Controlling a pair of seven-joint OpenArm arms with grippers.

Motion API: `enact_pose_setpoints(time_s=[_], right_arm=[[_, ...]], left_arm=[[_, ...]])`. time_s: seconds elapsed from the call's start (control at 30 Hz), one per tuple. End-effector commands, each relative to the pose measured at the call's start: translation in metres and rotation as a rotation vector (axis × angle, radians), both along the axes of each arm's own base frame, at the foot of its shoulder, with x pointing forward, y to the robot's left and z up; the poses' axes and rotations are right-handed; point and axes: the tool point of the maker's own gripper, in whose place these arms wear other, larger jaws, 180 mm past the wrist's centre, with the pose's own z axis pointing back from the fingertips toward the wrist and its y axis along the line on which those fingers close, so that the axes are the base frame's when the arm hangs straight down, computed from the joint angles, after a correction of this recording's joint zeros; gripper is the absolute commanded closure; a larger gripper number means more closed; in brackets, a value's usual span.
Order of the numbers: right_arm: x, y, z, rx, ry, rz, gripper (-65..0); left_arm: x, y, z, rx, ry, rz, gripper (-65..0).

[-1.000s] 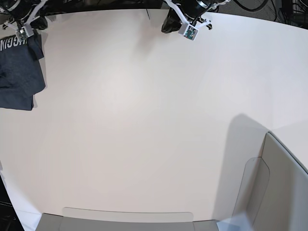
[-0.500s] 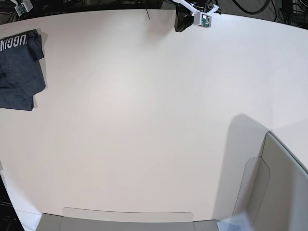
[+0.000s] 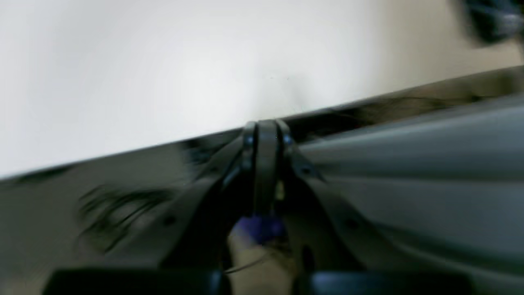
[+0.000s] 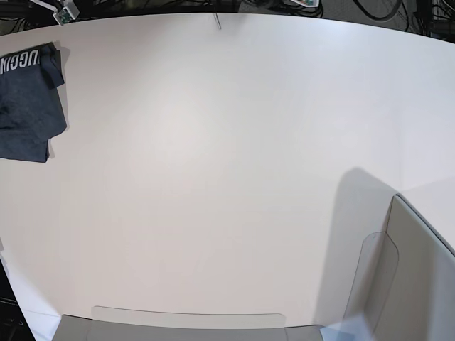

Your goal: Layout the t-shirt on the table in an organized manner, then fold the t-shirt properly

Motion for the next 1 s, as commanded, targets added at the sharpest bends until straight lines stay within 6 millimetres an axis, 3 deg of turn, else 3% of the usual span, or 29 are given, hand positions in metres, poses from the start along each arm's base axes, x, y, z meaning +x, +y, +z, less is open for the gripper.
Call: enact_pose_setpoints(time_s=[0.0, 0.1, 0.33, 0.43, 0.6, 0.73, 0.9, 0.97], right_arm=[[-0.007, -0.003, 0.001, -0.02, 0.018, 0.007, 0.0], [0.003, -0.004, 0.0, -0.026, -0.004, 0.007, 0.0], [0.012, -0.012, -0.005, -0.094, -0.019, 0.027, 0.0], [0.009, -0.018, -0.015, -0.173, 0.012, 0.059, 0.0], [-0.008, -0.011, -0.041, -0.264, 0.102, 0.144, 0.0], [-0.045, 0.001, -0.069, -0.253, 0.233, 0.187, 0.0], [-0.096, 0.025, -0.114, -0.171, 0.418, 0.178, 0.0], [-0.106, 0.035, -0.134, -0.143, 0.472, 0.133, 0.0]], left_arm=[[0.009, 0.006, 0.01, 0.001, -0.057, 0.011, 0.0], [0.028, 0.039, 0.011, 0.087, -0.105, 0.052, 0.0], [0.039, 0.123, 0.01, 0.306, -0.074, 0.195, 0.0], [0.025, 0.158, 0.004, 0.383, -0.016, 0.291, 0.0], [-0.031, 0.208, -0.014, 0.49, 0.153, 0.446, 0.0], [-0.085, 0.207, -0.039, 0.495, 0.305, 0.465, 0.0], [-0.141, 0.15, -0.087, 0.382, 0.499, 0.374, 0.0], [-0.14, 0.13, -0.111, 0.338, 0.525, 0.353, 0.0]])
